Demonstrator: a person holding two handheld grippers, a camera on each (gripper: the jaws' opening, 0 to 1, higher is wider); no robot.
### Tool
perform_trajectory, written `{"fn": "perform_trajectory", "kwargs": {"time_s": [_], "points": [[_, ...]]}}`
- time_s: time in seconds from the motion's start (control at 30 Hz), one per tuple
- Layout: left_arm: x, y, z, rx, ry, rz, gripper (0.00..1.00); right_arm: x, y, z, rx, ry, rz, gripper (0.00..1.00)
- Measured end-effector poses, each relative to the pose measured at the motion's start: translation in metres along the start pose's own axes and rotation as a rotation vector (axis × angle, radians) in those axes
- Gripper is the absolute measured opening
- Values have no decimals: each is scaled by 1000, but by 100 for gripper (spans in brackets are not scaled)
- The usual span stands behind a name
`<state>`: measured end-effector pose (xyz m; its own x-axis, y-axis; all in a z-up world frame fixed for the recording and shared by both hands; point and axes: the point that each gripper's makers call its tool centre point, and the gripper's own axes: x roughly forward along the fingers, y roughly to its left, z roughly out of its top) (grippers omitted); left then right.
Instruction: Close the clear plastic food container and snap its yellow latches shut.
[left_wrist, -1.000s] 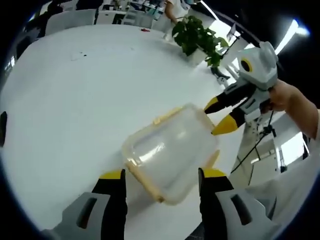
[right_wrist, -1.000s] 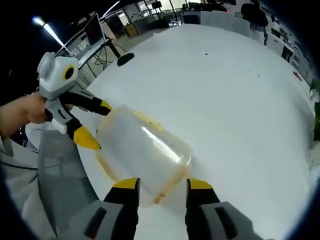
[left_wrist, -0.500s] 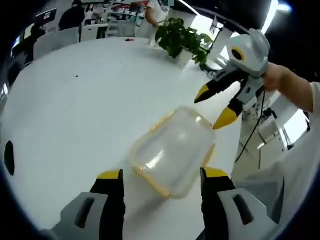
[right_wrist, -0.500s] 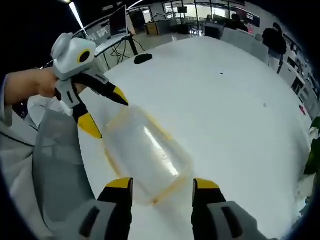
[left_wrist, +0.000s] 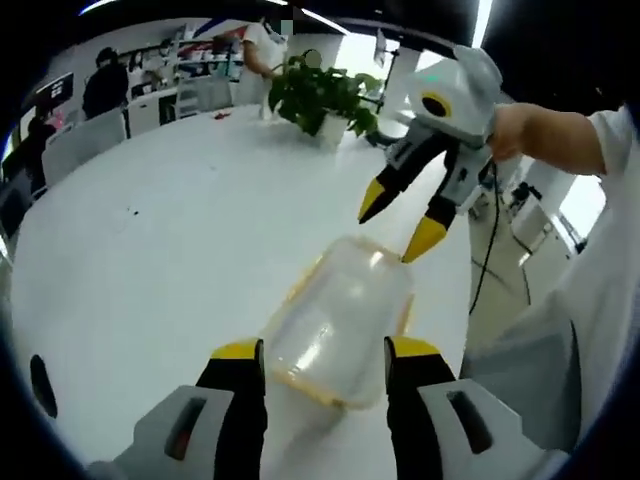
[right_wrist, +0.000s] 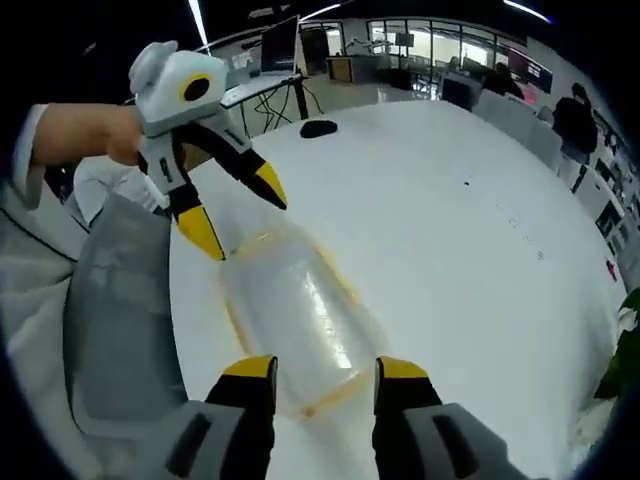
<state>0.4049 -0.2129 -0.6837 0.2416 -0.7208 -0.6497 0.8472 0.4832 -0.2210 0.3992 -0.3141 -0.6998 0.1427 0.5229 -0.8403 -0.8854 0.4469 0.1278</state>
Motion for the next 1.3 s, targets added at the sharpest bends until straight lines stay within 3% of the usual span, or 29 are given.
{"fn": "perform_trajectory", "kwargs": {"time_s": [0.1,0.4,0.63,1.0,1.13,1.3], "points": [[2,-6,4,12,-5,-25,42,-1,4,5,-15,-16,15,37],[12,-25,6,186,0,-87,38,-3,19,29,-221,-104,70,38],[21,-29,8,278,13,-104,28,6,22,32,-283,-86,85,39],[39,-37,-1,354,72,-135,28,23,25,28,-361,-35,123,39],[43,-44,-6,370,85,-158,22,27,24,27,-362,-28,135,38],[46,-53,-12,404,106,-168,32,32,21,26,-375,-14,142,38]]}}
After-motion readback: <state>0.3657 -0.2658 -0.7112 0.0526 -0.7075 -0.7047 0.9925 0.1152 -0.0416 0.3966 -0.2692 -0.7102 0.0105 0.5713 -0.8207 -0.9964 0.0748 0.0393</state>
